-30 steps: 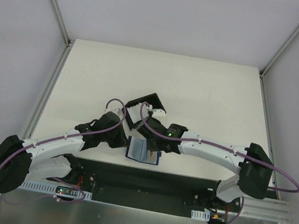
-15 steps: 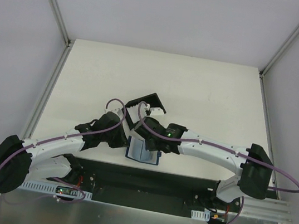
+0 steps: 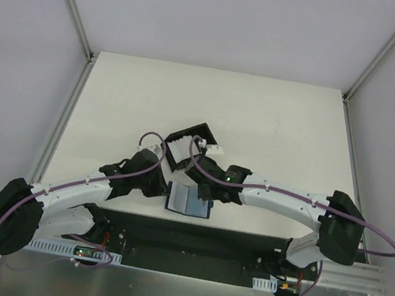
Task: Put the credit cards into the card holder
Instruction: Insert the credit card into the card holder.
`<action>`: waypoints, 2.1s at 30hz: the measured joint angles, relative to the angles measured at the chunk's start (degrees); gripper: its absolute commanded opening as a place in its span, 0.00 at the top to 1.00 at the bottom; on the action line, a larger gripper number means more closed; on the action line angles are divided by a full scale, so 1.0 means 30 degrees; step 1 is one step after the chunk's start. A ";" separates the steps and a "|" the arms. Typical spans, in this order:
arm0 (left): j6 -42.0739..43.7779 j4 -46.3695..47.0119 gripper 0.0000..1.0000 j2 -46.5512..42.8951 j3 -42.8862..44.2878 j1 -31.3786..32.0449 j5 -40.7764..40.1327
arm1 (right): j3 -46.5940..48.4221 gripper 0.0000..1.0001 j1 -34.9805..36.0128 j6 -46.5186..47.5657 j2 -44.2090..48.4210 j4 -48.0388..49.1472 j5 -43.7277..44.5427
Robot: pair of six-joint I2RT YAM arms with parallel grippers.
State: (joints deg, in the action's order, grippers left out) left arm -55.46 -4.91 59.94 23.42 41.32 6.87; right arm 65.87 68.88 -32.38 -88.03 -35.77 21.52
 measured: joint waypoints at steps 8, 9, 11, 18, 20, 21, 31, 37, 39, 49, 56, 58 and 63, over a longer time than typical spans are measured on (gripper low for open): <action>-0.0707 0.0080 1.00 0.0000 -0.0787 0.0000 -0.0007 | -0.2965 1.00 -0.0998 -0.1027 0.0831 0.0860 -0.0364; -0.0787 0.0175 1.00 0.0007 -0.0874 0.0000 -0.0007 | -0.2987 1.00 -0.0984 -0.1093 0.0831 0.1005 -0.0408; -0.0896 0.0321 1.00 0.0022 -0.1013 0.0007 0.0000 | -0.3096 1.00 -0.0984 -0.1217 0.0831 0.1377 -0.0481; -0.1253 0.0685 1.00 0.0299 -0.1231 0.0000 0.0000 | -0.3228 1.00 -0.0984 -0.1362 0.0772 0.1989 -0.0867; -0.1253 0.0721 1.00 0.0372 -0.1231 0.0000 0.0000 | -0.3228 1.00 -0.0962 -0.1370 0.0663 0.2127 -0.0976; -0.1260 0.0750 1.00 0.0401 -0.1231 0.0000 0.0000 | -0.3228 1.00 -0.0933 -0.1370 0.0634 0.2193 -0.0984; -0.1333 0.1581 1.00 0.1115 -0.1239 0.0007 0.0029 | -0.1290 1.00 0.0124 -0.0444 0.0219 0.2433 -0.1341; -0.1392 0.2178 1.00 0.1428 -0.1246 0.0007 0.0029 | -0.0758 1.00 0.0299 0.0182 -0.0663 0.3446 -0.2652; -0.1413 0.2368 1.00 0.1443 -0.1333 0.0007 0.0022 | -0.0765 1.00 0.0284 0.0321 -0.0969 0.3585 -0.3067; -0.2157 0.3461 1.00 0.1348 -0.2055 0.0000 0.0029 | -0.3300 1.00 -0.1027 0.0160 0.0321 0.5945 -0.4204; -0.2266 0.3592 1.00 0.1355 -0.2106 0.0007 0.0029 | -0.7096 1.00 -0.2295 -0.0736 0.2623 0.7439 -0.4401; -0.2266 0.3599 1.00 0.1355 -0.2106 0.0000 0.0036 | -0.7227 1.00 -0.2295 -0.0947 0.2834 0.7424 -0.4306; -0.2266 0.3657 1.00 0.1399 -0.2106 0.0000 0.0036 | -0.7198 1.00 -0.2368 -0.1056 0.3191 0.6710 -0.3468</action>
State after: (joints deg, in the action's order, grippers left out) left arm -62.26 6.07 64.14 17.10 41.32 6.98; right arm 44.27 61.78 -35.55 -78.46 -15.64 11.11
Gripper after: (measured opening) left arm 0.008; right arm 0.008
